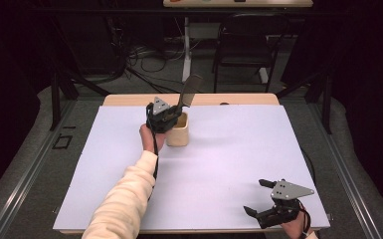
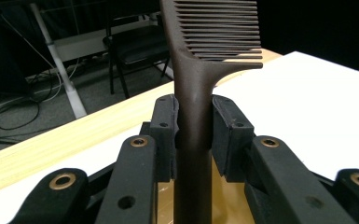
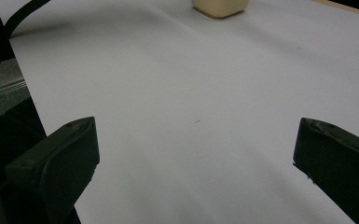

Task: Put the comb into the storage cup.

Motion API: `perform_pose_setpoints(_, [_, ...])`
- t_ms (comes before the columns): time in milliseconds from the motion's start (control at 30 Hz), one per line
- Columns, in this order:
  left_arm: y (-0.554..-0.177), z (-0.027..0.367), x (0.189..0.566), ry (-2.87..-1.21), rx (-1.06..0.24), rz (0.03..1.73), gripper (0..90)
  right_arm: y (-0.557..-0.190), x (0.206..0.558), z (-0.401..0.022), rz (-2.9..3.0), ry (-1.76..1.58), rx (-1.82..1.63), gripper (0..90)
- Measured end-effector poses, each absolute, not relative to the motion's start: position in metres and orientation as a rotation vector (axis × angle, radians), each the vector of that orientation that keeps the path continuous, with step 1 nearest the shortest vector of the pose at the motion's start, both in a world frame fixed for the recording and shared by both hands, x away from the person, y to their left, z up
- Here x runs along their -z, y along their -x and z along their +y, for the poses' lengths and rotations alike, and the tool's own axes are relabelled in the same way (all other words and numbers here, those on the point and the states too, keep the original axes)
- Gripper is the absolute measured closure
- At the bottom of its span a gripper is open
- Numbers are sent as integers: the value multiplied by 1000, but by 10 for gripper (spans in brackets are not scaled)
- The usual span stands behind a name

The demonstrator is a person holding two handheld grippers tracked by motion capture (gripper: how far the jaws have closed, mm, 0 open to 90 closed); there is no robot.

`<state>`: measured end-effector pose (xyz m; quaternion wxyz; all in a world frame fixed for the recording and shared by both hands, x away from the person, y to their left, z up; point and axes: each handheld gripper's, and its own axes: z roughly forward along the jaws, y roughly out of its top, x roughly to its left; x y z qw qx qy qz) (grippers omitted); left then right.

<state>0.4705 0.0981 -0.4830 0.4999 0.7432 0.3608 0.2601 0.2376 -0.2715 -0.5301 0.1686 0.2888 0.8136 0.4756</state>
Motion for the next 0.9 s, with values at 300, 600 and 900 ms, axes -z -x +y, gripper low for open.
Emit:
perform_pose_setpoints(300, [-472,97,485,-1822,-614,878,717,-238,530,-272,2314,-821,-1351,0])
perform_pose_setpoints(600, [-473,97,486,-1847,-607,880,716,-238,530,-272,2315,-822,-1350,0])
perform_pose_setpoints(900, [-473,96,488,-1867,-603,884,716,-238,530,-272,2314,-825,-1351,0])
